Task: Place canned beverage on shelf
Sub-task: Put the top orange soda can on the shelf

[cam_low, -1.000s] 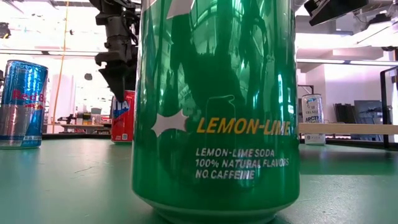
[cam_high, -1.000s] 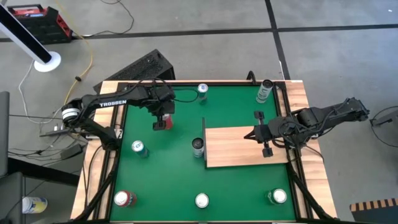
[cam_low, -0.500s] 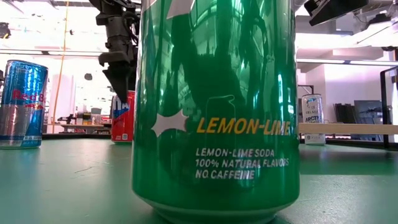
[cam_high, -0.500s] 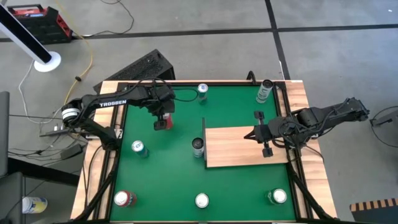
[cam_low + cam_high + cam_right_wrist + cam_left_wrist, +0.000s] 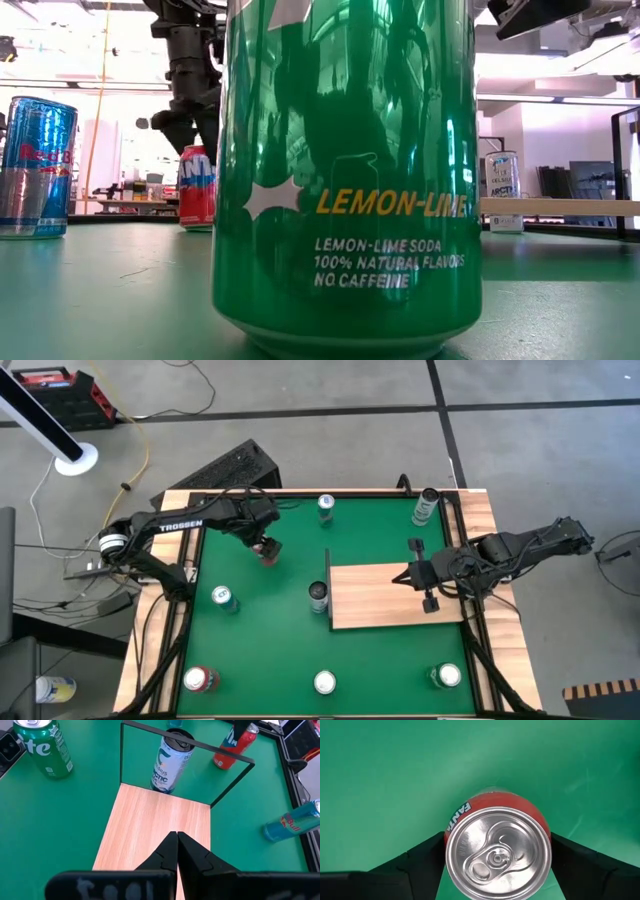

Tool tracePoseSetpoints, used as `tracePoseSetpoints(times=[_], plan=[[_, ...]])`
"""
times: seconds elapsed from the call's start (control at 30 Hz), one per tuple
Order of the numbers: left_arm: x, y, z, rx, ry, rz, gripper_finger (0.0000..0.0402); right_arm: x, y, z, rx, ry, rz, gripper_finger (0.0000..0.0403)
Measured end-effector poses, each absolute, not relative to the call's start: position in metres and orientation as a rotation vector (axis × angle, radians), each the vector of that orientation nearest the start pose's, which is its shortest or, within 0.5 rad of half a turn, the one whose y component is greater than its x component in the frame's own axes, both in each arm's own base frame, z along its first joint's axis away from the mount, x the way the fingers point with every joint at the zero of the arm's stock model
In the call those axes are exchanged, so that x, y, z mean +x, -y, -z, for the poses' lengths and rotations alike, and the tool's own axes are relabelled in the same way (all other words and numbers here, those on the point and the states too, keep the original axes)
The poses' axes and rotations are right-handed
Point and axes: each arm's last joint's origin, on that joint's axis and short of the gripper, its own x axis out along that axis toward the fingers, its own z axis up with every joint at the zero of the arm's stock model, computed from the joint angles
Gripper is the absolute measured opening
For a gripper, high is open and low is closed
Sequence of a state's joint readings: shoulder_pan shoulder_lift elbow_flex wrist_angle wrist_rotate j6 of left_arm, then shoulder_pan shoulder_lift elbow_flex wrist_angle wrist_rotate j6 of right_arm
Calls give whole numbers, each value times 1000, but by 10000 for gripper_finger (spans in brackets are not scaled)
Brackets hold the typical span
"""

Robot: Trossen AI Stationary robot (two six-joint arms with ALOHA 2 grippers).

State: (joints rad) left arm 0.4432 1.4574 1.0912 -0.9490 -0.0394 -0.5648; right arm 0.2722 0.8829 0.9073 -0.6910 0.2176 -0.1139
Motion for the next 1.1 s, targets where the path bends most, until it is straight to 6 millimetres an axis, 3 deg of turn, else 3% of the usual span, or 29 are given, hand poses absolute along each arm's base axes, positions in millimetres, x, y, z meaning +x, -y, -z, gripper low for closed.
tracePoseSetpoints(times=[0.17, 0.37, 1.1], plan=[[238, -116, -241, -815, -1138, -825, 303, 167, -40, -315, -269, -632, -89, 30], [238, -117, -241, -730, -1165, -751, 305, 168, -40, -315, -262, -627, -92, 30], [250, -120, -254, -688, -1086, -623, 307, 168, -41, -315, -266, -627, -95, 30]])
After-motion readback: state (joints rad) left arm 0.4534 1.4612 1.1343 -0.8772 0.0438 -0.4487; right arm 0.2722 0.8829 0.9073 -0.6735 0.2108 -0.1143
